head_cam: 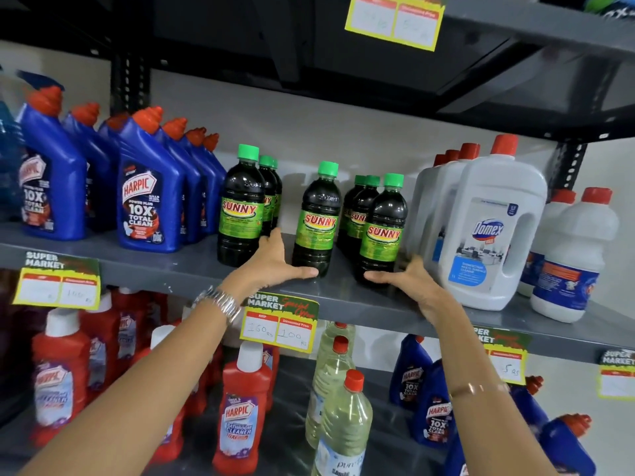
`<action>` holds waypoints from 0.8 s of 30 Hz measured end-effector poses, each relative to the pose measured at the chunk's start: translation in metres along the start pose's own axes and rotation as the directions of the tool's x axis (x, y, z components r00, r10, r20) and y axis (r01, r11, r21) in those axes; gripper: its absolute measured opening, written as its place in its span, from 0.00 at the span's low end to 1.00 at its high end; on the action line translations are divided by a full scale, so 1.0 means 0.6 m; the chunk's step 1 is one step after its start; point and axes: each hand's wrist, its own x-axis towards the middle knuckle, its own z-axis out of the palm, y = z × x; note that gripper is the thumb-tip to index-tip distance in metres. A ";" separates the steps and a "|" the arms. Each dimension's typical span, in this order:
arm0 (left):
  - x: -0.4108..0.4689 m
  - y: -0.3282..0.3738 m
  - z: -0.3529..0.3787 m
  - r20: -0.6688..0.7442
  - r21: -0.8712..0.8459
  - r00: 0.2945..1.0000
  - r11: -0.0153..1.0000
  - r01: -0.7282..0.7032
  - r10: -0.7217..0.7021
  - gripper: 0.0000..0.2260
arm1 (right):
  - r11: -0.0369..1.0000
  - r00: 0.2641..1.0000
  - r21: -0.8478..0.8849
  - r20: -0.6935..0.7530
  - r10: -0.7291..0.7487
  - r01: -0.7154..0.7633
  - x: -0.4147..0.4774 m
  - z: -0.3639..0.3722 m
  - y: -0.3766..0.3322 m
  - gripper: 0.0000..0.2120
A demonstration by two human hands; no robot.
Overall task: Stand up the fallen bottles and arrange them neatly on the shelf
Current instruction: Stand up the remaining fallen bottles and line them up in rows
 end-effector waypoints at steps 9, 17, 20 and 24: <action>-0.033 -0.066 -0.104 -0.504 0.103 0.860 0.994 -0.030 0.078 0.45 | 0.985 0.992 -0.124 -0.029 -0.125 0.120 -0.023 0.163 -0.069 0.47; 0.026 -0.106 -0.135 -0.080 -0.065 0.997 0.998 -0.007 0.002 0.40 | 0.998 0.998 0.056 -0.059 0.007 -0.004 0.024 0.182 -0.076 0.41; 0.026 -0.106 -0.126 -0.177 -0.001 0.984 1.000 0.006 -0.006 0.41 | 1.000 0.995 0.005 -0.101 -0.006 0.007 0.026 0.187 -0.078 0.42; 0.026 -0.102 -0.120 -0.227 0.070 0.974 0.997 0.012 0.004 0.42 | 1.000 0.993 -0.020 -0.112 -0.025 0.023 0.026 0.192 -0.080 0.42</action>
